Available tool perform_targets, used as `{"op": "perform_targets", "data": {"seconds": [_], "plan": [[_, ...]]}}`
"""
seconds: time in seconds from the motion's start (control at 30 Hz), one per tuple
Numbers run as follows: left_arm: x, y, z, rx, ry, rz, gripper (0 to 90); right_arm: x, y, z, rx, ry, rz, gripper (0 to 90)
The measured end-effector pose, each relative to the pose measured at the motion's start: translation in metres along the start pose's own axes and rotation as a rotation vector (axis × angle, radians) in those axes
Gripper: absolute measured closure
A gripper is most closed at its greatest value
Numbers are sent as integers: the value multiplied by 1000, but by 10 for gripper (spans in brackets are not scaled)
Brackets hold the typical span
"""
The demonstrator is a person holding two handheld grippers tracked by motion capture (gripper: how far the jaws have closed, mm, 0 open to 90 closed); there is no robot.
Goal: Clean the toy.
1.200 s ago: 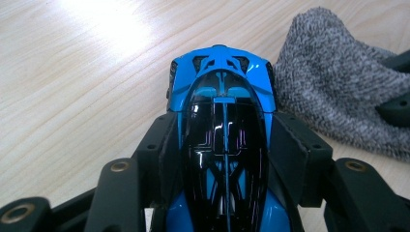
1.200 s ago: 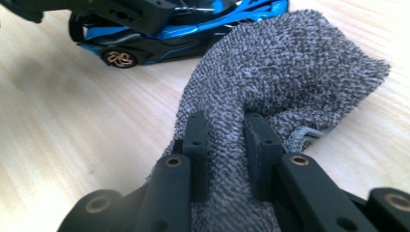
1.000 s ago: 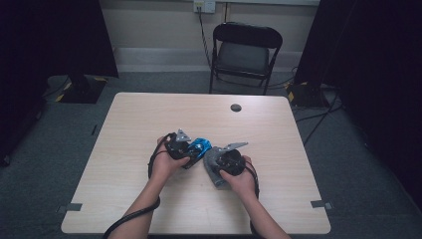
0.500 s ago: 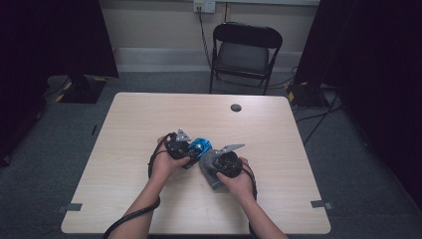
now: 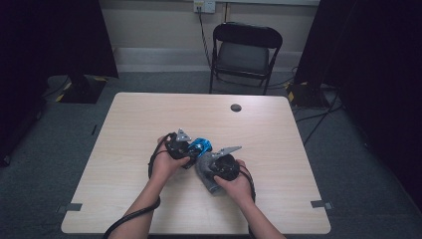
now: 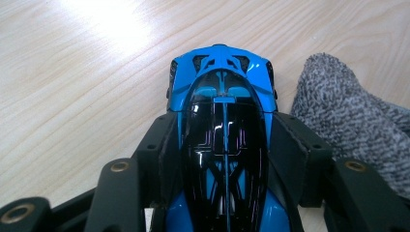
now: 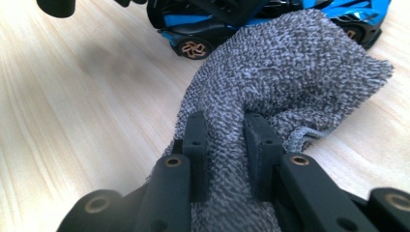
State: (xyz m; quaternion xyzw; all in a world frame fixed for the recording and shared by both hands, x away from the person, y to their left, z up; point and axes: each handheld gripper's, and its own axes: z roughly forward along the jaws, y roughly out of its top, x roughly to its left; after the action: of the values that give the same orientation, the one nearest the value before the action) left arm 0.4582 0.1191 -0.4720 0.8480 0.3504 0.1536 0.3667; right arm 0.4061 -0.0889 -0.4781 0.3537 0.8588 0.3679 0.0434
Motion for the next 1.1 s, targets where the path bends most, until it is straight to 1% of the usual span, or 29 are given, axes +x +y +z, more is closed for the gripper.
{"op": "perform_targets", "data": {"seconds": [0.67, 1.0, 1.1], "plan": [[0, 0, 0, -1, 4, 2, 450, 17, -1, 5, -4, 65, -23, 736], [0, 0, 0, -2, 6, 3, 450, 26, -1, 8, -5, 99, -46, 736], [0, -1, -1, -1, 12, 10, 450, 28, -1, 9, -5, 105, -53, 736]]}}
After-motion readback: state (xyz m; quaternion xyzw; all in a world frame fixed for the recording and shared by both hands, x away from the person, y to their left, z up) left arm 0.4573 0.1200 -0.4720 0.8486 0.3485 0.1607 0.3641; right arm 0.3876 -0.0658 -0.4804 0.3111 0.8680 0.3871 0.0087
